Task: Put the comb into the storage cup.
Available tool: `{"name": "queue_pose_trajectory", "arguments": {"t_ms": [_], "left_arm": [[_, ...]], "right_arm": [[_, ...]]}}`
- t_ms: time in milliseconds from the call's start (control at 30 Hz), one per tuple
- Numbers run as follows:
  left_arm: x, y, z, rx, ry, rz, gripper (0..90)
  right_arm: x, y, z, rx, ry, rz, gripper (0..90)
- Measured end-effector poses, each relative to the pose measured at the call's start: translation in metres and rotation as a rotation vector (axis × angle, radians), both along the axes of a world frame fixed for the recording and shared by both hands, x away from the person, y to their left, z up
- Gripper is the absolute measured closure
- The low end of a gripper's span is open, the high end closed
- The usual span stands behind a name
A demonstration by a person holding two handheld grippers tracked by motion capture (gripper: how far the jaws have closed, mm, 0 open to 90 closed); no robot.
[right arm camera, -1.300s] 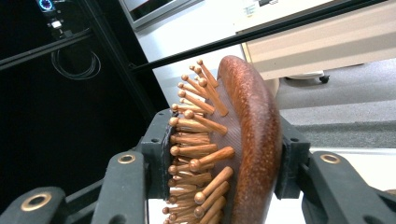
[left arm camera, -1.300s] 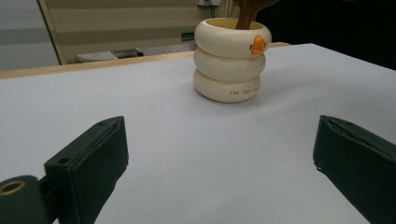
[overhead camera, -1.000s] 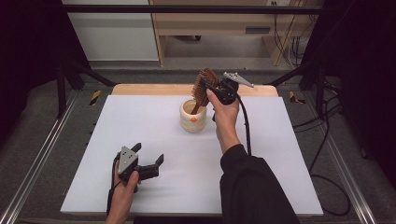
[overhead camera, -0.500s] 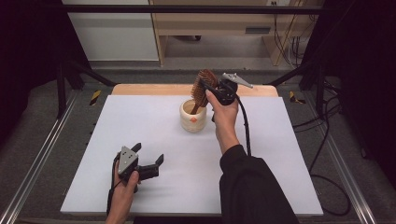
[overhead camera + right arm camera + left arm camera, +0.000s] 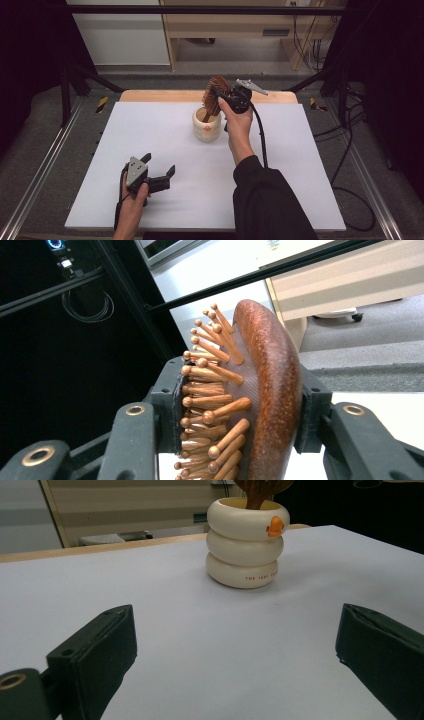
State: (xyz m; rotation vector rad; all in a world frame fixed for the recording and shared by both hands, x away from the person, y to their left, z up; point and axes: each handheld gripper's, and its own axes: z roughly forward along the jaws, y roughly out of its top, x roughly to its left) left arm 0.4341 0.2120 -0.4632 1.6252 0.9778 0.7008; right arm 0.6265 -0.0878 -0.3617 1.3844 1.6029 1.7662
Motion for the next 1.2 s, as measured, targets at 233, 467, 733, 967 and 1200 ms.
{"name": "queue_pose_trajectory", "arguments": {"t_ms": [233,467,733,967,1200], "left_arm": [[0.0,-0.001,0.0,0.001,0.001,-0.002,3.3],[0.0,0.0,0.0,-0.001,0.001,-0.003,3.3],[0.0,-0.001,0.0,0.003,0.001,-0.006,3.3],[0.0,-0.001,0.0,0.002,0.001,-0.005,3.3],[0.0,-0.001,0.0,0.003,0.001,-0.007,3.3]], "right_arm": [[0.0,0.001,-0.001,0.004,0.001,0.004,50.5],[0.0,0.002,-0.002,0.011,0.009,0.006,50.4],[0.001,-0.001,-0.008,0.025,0.027,-0.007,50.2],[0.002,-0.004,-0.011,0.033,0.032,-0.007,50.1],[0.002,-0.005,-0.01,0.035,0.041,-0.005,49.7]]}}
